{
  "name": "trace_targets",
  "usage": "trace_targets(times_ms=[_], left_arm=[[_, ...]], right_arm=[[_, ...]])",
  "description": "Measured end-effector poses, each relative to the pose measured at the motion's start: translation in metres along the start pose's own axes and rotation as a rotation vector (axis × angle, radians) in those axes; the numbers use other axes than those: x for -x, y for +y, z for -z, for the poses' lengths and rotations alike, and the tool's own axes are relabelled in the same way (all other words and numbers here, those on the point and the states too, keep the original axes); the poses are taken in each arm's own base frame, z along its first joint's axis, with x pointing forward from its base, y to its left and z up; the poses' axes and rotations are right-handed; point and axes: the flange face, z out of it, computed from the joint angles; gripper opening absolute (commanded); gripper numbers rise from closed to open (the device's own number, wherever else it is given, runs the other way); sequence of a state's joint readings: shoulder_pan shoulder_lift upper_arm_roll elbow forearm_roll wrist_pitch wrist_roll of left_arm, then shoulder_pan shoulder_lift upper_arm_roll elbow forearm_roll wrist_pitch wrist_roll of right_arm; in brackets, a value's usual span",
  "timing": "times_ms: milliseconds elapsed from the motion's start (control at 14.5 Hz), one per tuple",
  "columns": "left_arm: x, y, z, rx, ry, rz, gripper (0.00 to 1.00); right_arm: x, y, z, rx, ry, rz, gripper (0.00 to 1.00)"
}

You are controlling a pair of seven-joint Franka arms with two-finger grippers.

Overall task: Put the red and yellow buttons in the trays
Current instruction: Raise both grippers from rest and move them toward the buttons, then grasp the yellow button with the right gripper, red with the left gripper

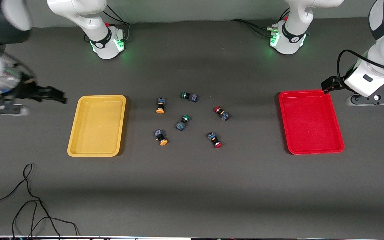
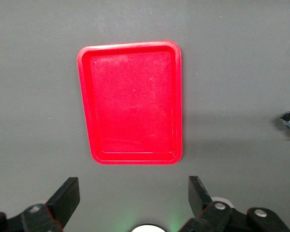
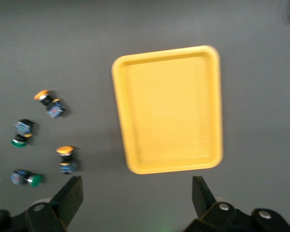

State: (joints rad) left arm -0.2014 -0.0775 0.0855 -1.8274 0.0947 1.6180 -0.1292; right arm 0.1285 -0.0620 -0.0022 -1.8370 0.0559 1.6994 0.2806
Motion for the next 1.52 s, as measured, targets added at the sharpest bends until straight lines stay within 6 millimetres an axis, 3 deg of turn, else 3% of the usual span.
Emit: trace_targets(times_ms=[277,553,761,899,1037,1176,1383,1521], left_arm=[[0.0,0.001,0.0,0.0,0.0,-0.002,1.0],[0.001,0.018,-0.001,-0.004,-0.001,-0.031,1.0],[0.003,0.059,-0.009,0.008,-0.019,-0.014,1.0],[0.002,0.103,-0.024,0.001,-0.03,0.009,1.0],[-0.002,0.153,-0.049,-0.008,-0.039,0.04,1.0],[-0.01,0.199,-0.089,-0.008,-0.049,0.1,1.0],[-0.027,0.259,-0.169,0.04,-0.088,0.268,1.0],[-0.03,0.289,-0.213,0.084,-0.144,0.367,1.0]], right_arm=[[0.069,-0.125,-0.053,-0.001,0.036,-0.081,1.0],[0.134,-0.21,-0.098,-0.002,0.047,-0.138,1.0],[0.148,-0.223,-0.115,0.013,0.035,-0.122,1.0],[0.148,-0.219,-0.13,0.01,0.039,-0.126,1.0],[0.149,-0.214,-0.157,0.003,0.05,-0.128,1.0],[0.146,-0.212,-0.192,0.019,0.059,-0.119,1.0],[0.136,-0.217,-0.253,0.034,0.06,-0.112,1.0],[0.132,-0.216,-0.293,0.035,0.062,-0.112,1.0]])
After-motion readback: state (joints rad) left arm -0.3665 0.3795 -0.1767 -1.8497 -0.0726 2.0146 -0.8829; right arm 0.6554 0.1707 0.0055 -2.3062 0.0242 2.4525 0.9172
